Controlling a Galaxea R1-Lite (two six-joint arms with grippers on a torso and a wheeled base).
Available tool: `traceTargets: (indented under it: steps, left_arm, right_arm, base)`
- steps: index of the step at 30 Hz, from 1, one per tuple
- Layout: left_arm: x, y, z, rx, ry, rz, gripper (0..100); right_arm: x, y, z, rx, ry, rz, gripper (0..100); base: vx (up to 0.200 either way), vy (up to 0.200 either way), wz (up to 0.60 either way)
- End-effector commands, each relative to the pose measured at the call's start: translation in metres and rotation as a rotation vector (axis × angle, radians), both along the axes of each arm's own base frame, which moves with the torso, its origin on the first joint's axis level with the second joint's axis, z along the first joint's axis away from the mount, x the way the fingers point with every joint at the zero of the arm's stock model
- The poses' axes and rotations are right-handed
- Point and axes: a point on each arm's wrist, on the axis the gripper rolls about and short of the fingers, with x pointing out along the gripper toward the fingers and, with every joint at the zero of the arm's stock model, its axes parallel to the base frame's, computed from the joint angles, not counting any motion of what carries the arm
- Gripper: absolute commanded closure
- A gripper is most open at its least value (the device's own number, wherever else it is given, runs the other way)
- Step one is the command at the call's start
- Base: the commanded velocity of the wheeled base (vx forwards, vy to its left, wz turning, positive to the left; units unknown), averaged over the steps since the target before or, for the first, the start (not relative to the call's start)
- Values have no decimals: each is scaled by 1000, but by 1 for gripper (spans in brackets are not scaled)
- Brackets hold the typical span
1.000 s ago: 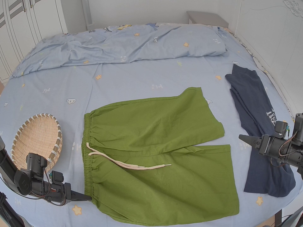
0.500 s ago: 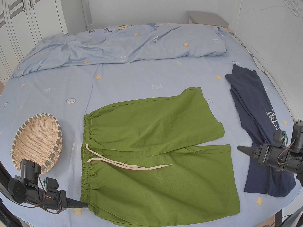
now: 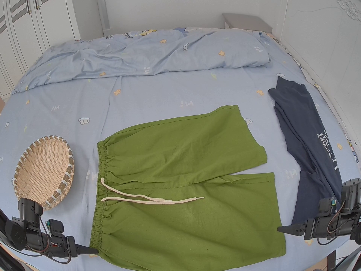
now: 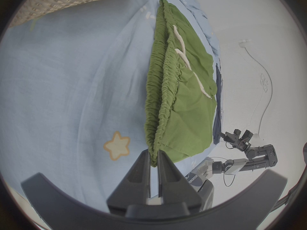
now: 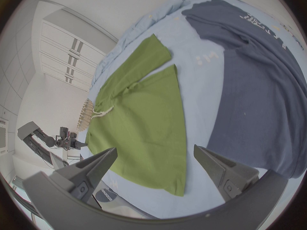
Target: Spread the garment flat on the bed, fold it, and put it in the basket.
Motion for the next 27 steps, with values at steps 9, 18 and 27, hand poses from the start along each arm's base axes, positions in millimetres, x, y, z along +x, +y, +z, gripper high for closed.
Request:
traceTargets:
  steps: [9,18,27]
  left_arm:
    - [0,1,-5,10,27,-5,100]
    - [3,2,-5,13,20,-5,100]
    - [3,1,-5,12,18,-7,100]
  right_arm:
    - [-7,-6,-25,-102,150,82,0]
    - [-10,-5,-40,-65,262,188,0]
    - [-11,-2,-41,19,290,242,0]
  base:
    - [0,0,0]
    - [0,0,0]
    - [0,0,0]
